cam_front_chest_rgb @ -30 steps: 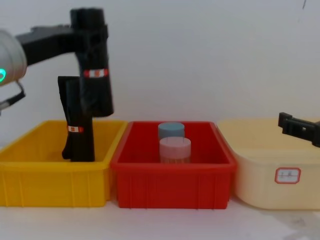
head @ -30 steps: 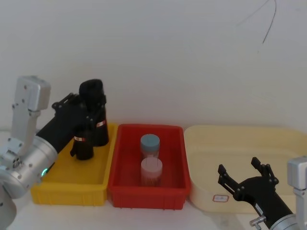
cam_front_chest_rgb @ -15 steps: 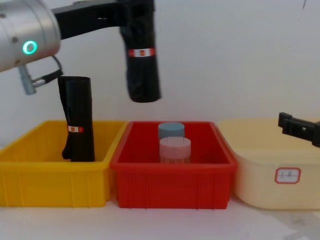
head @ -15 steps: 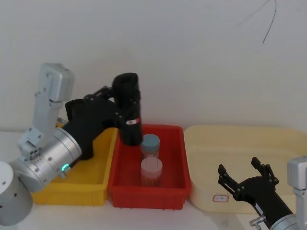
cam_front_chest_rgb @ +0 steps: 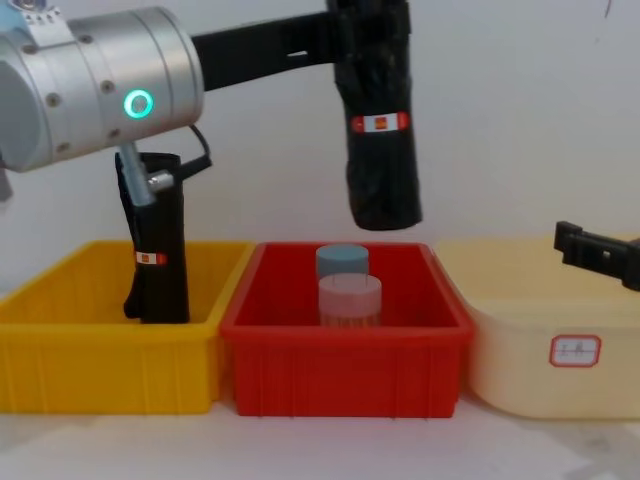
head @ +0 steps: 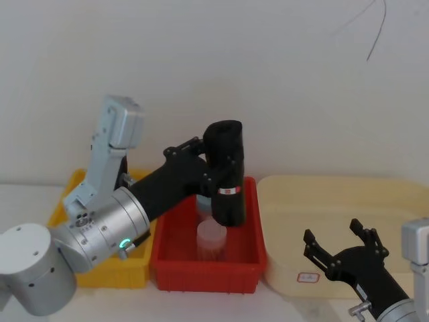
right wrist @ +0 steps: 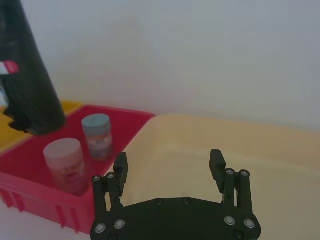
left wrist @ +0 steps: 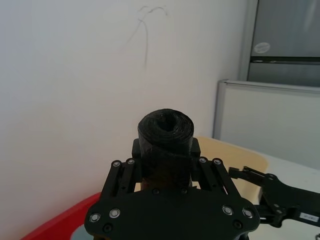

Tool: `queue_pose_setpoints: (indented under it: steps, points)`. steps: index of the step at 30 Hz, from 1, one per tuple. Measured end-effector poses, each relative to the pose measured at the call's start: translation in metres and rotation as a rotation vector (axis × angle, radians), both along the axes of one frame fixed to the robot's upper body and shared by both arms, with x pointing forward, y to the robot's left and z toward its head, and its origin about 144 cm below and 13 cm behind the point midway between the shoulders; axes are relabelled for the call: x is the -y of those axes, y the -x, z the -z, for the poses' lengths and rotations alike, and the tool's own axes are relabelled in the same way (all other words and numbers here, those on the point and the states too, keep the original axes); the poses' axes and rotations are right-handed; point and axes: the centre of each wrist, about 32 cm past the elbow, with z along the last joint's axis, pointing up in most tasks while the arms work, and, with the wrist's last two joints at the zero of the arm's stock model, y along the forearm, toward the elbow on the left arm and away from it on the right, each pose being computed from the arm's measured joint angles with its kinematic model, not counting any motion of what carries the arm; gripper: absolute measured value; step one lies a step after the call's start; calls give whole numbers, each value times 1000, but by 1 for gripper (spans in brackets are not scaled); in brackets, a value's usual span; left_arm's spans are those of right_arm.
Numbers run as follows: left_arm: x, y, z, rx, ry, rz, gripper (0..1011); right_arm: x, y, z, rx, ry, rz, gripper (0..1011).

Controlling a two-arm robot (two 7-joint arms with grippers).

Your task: Pick up the garbage bag with the one hand and transfer it to the other hand.

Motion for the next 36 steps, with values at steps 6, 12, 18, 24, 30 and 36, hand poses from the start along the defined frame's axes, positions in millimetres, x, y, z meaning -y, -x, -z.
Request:
queue_pose_setpoints:
  steps: [6, 12, 18, 24, 30, 36]
  points:
    - [5, -3, 2, -15, 7, 23, 497, 1, -1, -5, 12, -6, -31, 998]
    - [5, -5, 4, -26, 11, 26, 497, 0, -2, -10, 19, -15, -63, 998]
    - [4, -8, 6, -32, 15, 24, 497, -1, -2, -13, 17, -20, -89, 998]
    - [3, -9, 7, -35, 17, 22, 497, -2, -3, -16, 9, -24, -118, 998]
    - [3, -10, 8, -37, 18, 20, 497, -4, -6, -19, 5, -23, -178, 998]
    - [2, -10, 8, -38, 19, 19, 497, -7, -12, -22, 4, -19, -240, 998]
